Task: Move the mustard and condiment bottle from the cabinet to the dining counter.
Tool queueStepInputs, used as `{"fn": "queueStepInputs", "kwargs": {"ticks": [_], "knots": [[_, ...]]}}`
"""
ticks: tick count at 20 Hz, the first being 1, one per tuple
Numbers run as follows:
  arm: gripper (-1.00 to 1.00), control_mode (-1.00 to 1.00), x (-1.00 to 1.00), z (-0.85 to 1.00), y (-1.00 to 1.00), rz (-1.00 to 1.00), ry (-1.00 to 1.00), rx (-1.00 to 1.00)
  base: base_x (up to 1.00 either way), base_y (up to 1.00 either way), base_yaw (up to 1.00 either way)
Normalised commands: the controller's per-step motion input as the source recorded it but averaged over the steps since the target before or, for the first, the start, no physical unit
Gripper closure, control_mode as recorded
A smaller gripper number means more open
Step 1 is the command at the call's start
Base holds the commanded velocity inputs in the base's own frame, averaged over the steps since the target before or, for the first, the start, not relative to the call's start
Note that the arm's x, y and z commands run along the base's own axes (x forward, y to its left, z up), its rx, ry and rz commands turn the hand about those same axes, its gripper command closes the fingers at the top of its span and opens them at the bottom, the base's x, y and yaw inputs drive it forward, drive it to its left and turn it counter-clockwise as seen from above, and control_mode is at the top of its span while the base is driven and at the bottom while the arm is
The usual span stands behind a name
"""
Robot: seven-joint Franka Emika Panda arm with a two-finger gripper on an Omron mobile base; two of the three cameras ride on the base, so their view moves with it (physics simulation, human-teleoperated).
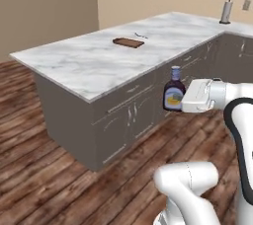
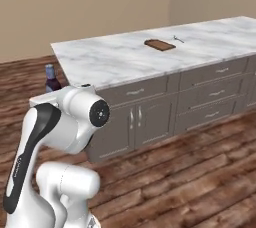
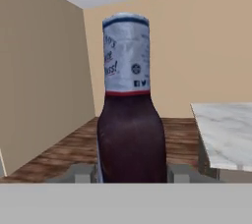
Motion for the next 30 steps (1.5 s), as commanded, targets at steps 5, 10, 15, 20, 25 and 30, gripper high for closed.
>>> {"fn": "queueStepInputs", "kwargs": {"ticks": [5,10,15,20,25,30], "knots": [[1.00,1.00,0.00,0.00,0.00,0.00,0.00,0.00,0.42,1.00,0.00],[1.00,1.00,0.00,0.00,0.00,0.00,0.00,0.00,0.34,1.00,-0.02],[1.00,1.00,0.00,0.00,0.00,0.00,0.00,0.00,0.24,1.00,-0.08],[1.00,1.00,0.00,0.00,0.00,0.00,0.00,0.00,0.19,1.00,-0.13],[1.00,1.00,0.00,0.00,0.00,0.00,0.00,0.00,0.17,1.00,-0.17],[1.00,1.00,0.00,0.00,0.00,0.00,0.00,0.00,0.18,1.00,-0.21]]}}
